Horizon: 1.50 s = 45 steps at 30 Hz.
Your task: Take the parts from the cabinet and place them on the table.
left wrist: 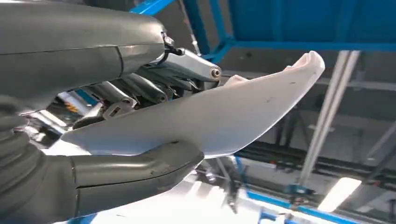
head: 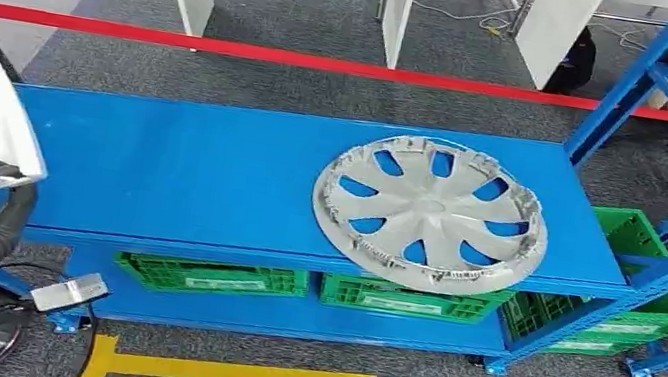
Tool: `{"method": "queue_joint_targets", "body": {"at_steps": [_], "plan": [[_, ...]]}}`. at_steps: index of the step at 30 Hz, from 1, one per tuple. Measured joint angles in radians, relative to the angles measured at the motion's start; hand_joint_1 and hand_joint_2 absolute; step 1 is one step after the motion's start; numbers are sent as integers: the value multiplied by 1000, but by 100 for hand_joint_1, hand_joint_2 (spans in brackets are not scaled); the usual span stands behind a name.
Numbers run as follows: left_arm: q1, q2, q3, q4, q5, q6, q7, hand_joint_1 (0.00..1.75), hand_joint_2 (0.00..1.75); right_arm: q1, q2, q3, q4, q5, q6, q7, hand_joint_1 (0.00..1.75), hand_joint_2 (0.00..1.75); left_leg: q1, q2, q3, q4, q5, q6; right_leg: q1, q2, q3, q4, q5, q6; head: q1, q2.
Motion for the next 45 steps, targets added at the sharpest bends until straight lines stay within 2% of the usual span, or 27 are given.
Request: {"method": "queue_joint_targets", "body": {"at_steps": [5, 14, 16, 18, 19, 20, 22, 23, 24, 25, 26, 28, 29, 30, 33, 34, 35, 36, 37, 38, 39, 40, 41, 42, 43, 44, 45], "plan": [[10, 34, -20, 0, -31, 0, 77, 175, 175, 0, 4, -5, 0, 1, -1, -2, 0, 0, -1, 0, 0, 1, 0, 0, -1, 0, 0, 0, 1, 1, 0, 0], [16, 101, -53, 0, -59, 0, 145, 175, 175, -2, 15, -15, 0, 7, 0, -2, 0, 0, -5, 0, -8, 8, 0, 3, -5, 0, -3, -1, 6, 9, 0, 0], [17, 116, -60, 0, -64, 0, 157, 175, 175, -3, 17, -18, 0, 7, 2, -2, 0, 0, -7, 0, -11, 11, 4, 9, -7, 0, -5, -1, 11, 14, 0, 0], [17, 130, -69, -2, -69, 0, 167, 175, 175, -3, 19, -19, 0, 7, 3, -2, 0, 0, -7, 0, -15, 5, 16, 21, -8, 1, -8, -4, 20, 24, -1, 0], [18, 133, -72, -3, -69, 0, 170, 175, 175, -3, 19, -20, 0, 7, 3, -2, 0, 0, 3, 6, -14, -9, 28, 26, -8, 0, -18, 3, 5, 24, -1, 0], [18, 138, -74, -4, -68, 0, 173, 175, 175, -3, 19, -20, 0, 7, 3, -2, 0, 0, 2, 8, -17, -12, 33, 31, -6, -2, -32, 28, -23, 27, 3, 0], [24, 146, -77, -7, -68, 0, 177, 175, 175, -5, 19, -20, 0, 8, 5, -2, 0, 0, 1, 11, -35, -10, 39, 35, -10, -2, -100, 185, -110, 32, 8, 0], [27, 148, -78, -7, -68, 0, 177, 175, 175, -4, 19, -20, 0, 8, 5, -3, 0, 0, 1, 13, -41, -8, 42, 35, -10, -2, -131, 260, -140, 34, 8, 0], [30, 151, -78, -7, -67, 0, 178, 175, 175, -3, 19, -20, 0, 8, 5, -3, 0, 0, 1, 14, -48, -5, 45, 32, -10, -2, -148, 305, -147, 36, 9, 0], [32, 153, -79, -7, -68, 0, 178, 175, 175, -3, 19, -20, 0, 8, 5, -3, 0, 0, 2, 14, -54, -1, 46, 30, -10, -3, -142, 299, -129, 36, 9, 0], [33, 154, -82, -7, -68, 0, 178, 175, 175, -3, 19, -20, 0, 8, 5, -3, 0, 0, 3, 14, -59, 4, 47, 29, -11, -5, -109, 244, -88, 37, 9, 0], [33, 158, -86, -7, -68, 0, 180, 175, 175, -4, 19, -21, 0, 10, 5, -3, 0, 0, 5, 14, -65, 16, 46, 26, -12, -9, -13, 67, -7, 34, 9, 0], [33, 159, -87, -8, -68, 0, 180, 175, 175, -5, 19, -21, 0, 10, 5, -2, 0, 0, 3, 14, -70, 18, 48, 18, -10, -10, 11, 29, -35, 31, 9, 0], [32, 162, -87, -10, -68, 0, 180, 175, 175, -6, 19, -21, 0, 10, 5, -3, 0, 0, 0, 13, -78, 24, 49, 11, -6, -6, 19, 18, -21, 24, 10, 0], [36, 167, -91, -11, -68, 0, 186, 175, 175, -7, 19, -26, 0, 10, 6, -4, 0, 0, 0, 13, -88, 27, 66, -12, -5, -4, 4, 18, -20, 6, 8, 0], [38, 173, -91, -13, -67, 0, 189, 175, 175, -5, 22, -27, 0, 11, 6, -4, 0, 0, 1, 12, -93, 32, 61, -14, -13, -7, -13, 10, -12, -5, 10, 0], [41, 177, -92, -16, -63, 0, 191, 175, 175, -8, 22, -27, 0, 12, 8, -4, 0, 0, 2, 11, -103, 51, 30, -22, -13, -9, -12, 10, -5, -14, 5, 0], [42, 184, -92, -18, -56, 0, 191, 175, 175, -8, 23, -27, 0, 13, 7, -4, 0, 0, 5, 10, -121, 99, -18, -28, -12, -9, -20, 10, 2, -22, -3, 0], [45, 187, -91, -19, -48, 0, 190, 175, 175, -8, 23, -29, 0, 13, 8, -4, 0, 0, 7, 11, -146, 179, -75, -34, -11, -10, -32, 11, 12, -24, -6, 0], [49, 189, -90, -19, -42, 0, 186, 175, 175, -8, 23, -30, 0, 15, 8, -3, 0, 0, 9, 11, -168, 253, -115, -37, -9, -11, -44, 12, 20, -26, -6, 0], [54, 191, -88, -19, -36, 0, 180, 175, 175, -8, 23, -32, 0, 16, 8, -1, 0, 0, 10, 10, -182, 313, -137, -39, -7, -11, -58, 13, 30, -26, -6, 0], [58, 193, -87, -19, -32, 0, 174, 175, 175, -8, 23, -34, 0, 16, 9, 0, 0, 0, 10, 10, -174, 321, -128, -38, -6, -11, -69, 14, 38, -25, -6, 0], [61, 195, -84, -19, -26, 0, 166, 175, 175, -9, 23, -35, 0, 17, 10, 2, 0, 0, 10, 11, -148, 291, -100, -36, -5, -11, -80, 15, 46, -24, -6, 0], [62, 198, -82, -22, -22, 0, 161, 175, 175, -9, 23, -35, 0, 18, 10, 4, 0, 0, 9, 10, -105, 225, -62, -33, -4, -11, -90, 16, 54, -23, -6, 0], [62, 200, -76, -26, -15, 0, 152, 175, 175, -11, 24, -36, 0, 18, 10, 5, 0, 0, 9, 10, -42, 124, -24, -26, -3, -11, -100, 16, 64, -22, -7, 0], [62, 202, -69, -32, -6, 0, 142, 175, 175, -13, 26, -37, 0, 18, 11, 5, 0, 0, 8, 9, 15, 31, -20, -17, -2, -11, -106, 16, 74, -20, -6, 0], [62, 203, -65, -37, 0, 0, 136, 175, 175, -14, 28, -39, 0, 18, 11, 6, 0, 0, 4, 9, 36, -17, -36, -14, 2, -9, -113, 17, 83, -14, -6, 0]]}}
